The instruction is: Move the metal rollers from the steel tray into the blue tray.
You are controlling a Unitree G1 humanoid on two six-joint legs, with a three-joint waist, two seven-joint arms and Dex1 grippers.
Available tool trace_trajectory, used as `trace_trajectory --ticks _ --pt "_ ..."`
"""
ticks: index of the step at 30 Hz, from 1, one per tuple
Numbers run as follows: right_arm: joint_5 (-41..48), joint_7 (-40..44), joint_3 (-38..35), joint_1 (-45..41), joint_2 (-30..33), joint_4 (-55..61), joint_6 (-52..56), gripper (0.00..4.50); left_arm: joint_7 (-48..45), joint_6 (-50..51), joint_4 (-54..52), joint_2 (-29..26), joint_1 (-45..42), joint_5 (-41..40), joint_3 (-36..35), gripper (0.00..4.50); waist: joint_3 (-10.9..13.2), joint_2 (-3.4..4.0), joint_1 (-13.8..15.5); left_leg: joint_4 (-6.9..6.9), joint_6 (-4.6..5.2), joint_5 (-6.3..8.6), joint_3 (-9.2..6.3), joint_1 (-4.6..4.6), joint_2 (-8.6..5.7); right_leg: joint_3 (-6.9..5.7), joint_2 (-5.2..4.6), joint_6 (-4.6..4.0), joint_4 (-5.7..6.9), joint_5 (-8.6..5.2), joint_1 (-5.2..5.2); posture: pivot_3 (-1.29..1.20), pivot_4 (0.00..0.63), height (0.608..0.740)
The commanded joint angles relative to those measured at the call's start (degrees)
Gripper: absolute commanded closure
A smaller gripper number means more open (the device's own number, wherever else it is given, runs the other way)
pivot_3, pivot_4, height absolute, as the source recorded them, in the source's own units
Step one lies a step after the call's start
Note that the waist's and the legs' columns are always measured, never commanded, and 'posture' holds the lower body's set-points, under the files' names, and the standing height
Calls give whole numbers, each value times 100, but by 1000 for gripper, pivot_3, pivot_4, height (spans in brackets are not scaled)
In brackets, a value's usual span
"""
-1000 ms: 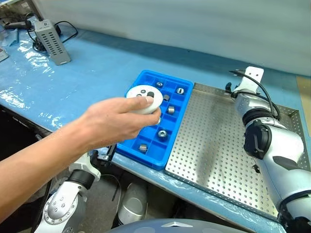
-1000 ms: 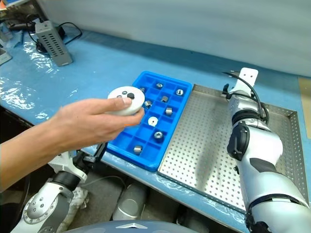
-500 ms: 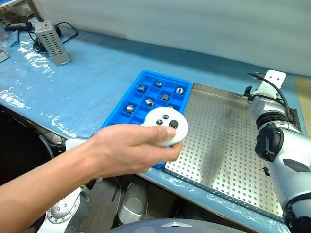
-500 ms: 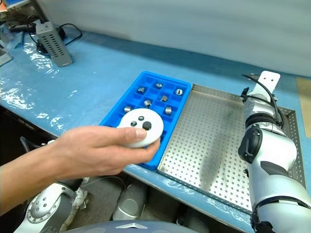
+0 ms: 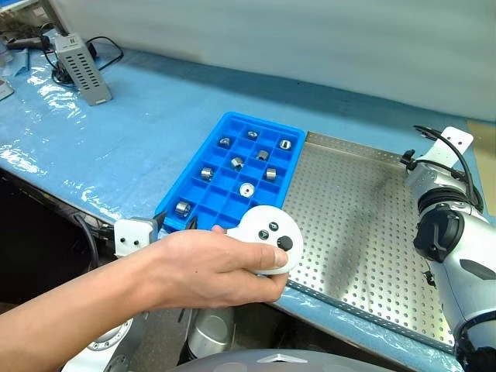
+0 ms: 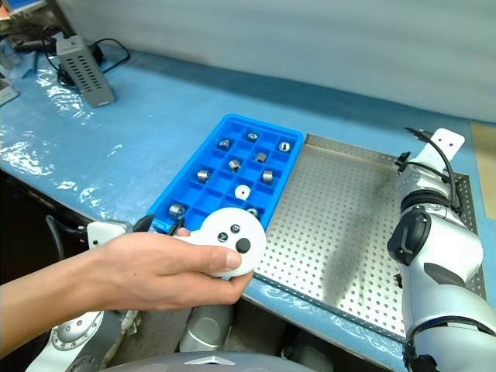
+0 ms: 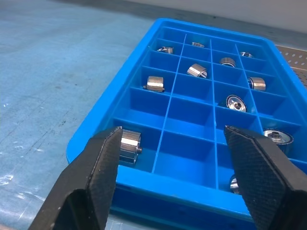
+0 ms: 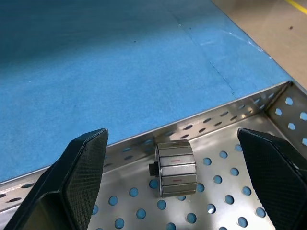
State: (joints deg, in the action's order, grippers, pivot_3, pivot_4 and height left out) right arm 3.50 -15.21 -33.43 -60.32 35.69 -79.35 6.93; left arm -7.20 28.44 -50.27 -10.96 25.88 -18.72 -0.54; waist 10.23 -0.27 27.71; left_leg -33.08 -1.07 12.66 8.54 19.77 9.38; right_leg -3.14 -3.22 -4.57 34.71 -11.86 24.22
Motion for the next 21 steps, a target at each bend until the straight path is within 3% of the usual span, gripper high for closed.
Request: trace_trajectory --ticks 1,21 --pt "128 3 -155 40 22 79 25 24 -21 -141 -128 -3 48 14 0 906 0 -1 1 -1 0 0 0 0 -1 0 0 0 0 0 0 714 150 740" --pt "149 307 -125 141 -129 121 -276 24 -148 -155 85 -115 -127 3 -37 906 1 -13 -7 -1 -4 -2 0 -14 0 3 1 0 5 0 -7 684 150 740"
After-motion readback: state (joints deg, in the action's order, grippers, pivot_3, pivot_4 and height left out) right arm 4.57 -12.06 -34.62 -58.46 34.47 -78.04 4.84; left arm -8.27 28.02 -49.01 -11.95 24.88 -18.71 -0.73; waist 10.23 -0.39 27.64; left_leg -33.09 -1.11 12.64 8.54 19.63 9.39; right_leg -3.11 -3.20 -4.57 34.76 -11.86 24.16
